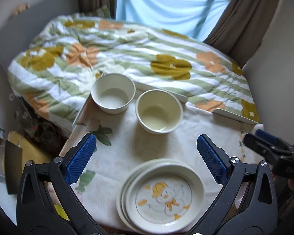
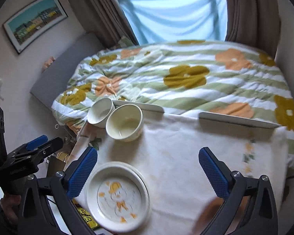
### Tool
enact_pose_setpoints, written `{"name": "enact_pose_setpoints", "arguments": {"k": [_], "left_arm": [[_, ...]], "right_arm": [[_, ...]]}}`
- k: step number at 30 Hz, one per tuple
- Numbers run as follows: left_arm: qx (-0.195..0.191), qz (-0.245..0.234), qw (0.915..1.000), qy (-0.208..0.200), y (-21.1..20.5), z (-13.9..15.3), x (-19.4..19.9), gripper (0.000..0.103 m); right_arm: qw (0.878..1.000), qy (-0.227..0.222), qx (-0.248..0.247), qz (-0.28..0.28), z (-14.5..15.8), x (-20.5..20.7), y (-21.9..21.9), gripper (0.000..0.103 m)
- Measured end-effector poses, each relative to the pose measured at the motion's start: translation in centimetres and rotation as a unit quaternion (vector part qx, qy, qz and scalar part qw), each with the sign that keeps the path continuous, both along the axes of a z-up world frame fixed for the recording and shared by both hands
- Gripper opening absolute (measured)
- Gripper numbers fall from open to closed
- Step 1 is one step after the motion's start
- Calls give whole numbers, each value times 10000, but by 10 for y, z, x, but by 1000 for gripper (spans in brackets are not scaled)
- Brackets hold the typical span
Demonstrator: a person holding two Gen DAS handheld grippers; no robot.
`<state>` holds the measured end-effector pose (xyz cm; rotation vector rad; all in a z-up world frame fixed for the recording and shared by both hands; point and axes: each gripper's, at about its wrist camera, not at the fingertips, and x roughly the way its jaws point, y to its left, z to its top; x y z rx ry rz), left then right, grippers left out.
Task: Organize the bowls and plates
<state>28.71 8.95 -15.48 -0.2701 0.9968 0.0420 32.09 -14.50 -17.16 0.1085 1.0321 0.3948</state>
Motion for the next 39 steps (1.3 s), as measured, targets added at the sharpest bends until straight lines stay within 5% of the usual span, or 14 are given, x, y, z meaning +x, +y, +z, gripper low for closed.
{"name": "enact_pose_setpoints", "arguments": {"k": [3, 9, 13, 19, 23, 27, 39], "left_arm": [[-208, -79, 9993, 308, 14, -32, 32, 91], [-452, -387, 9945, 859, 20, -97, 82, 55], [-579, -563, 9903, 1128, 20, -128, 104, 45], [-695, -687, 9877, 1221, 20, -143, 119, 34], [-756, -703, 9871, 1226, 20, -146, 126, 15], [-578, -777, 9881, 1197, 15, -144, 129, 13], [-362, -882, 9908, 959, 7, -124, 126, 13]], "right_arm": [[9996, 266, 3, -39, -26, 27, 22, 102], [9965, 818, -127, -68, -79, 72, 56, 74], [9934, 1132, -168, -117, -106, 89, 67, 57], [9905, 1352, -187, -166, -126, 105, 73, 44], [9907, 1347, -159, -124, -129, 113, 76, 33], [9902, 1391, -102, -54, -131, 116, 79, 14], [9919, 1267, -78, -64, -124, 109, 80, 14]]}}
